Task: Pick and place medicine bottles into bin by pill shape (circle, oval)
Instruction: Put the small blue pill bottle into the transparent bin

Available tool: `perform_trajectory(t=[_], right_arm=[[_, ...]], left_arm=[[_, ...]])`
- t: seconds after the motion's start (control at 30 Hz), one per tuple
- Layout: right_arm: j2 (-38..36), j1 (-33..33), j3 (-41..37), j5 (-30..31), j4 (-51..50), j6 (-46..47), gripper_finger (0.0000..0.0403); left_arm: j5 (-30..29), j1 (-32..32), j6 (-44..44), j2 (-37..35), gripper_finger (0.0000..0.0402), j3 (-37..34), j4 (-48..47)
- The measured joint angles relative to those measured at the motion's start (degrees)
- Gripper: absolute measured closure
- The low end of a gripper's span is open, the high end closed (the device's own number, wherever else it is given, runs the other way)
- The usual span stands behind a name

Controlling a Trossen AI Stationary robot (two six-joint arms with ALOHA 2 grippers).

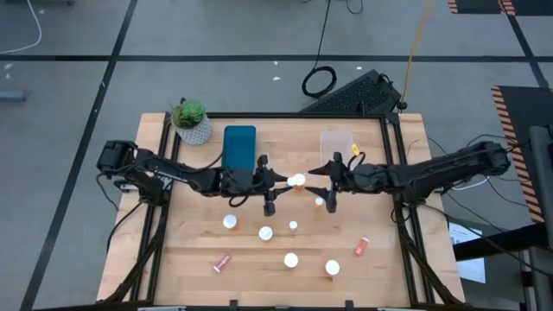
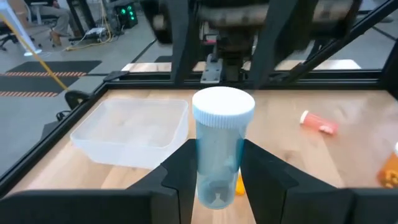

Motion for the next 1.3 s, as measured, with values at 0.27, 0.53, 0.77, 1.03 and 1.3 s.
perform_trajectory(t=[0.27, 0.53, 0.77, 1.03, 1.3], right_arm=[[5.78, -0.50, 23.19, -0.28, -29.31, 1.22, 0.0167], [16.82, -3.12, 39.60, -6.35, -44.52, 0.94, 0.0177], [21.30, -4.35, 41.85, -9.72, -45.57, -0.04, 0.0177], [23.00, -4.17, 41.85, -9.34, -49.22, 2.81, 0.0177], [22.98, -4.35, 41.83, -9.16, -50.26, 5.88, 0.0177]], left_arm=[[-0.02, 1.42, -0.09, 0.00, 0.0284, 0.01, -2.76], [0.01, 1.61, -0.27, 0.00, 0.0284, 0.01, -4.56], [0.44, 1.43, -1.64, 1.08, 0.0284, -0.02, -5.28], [0.01, 1.84, 0.64, 1.90, 0.0284, 0.06, -4.70], [-1.54, 3.14, 2.84, 1.95, 0.0284, 0.04, -9.06]])
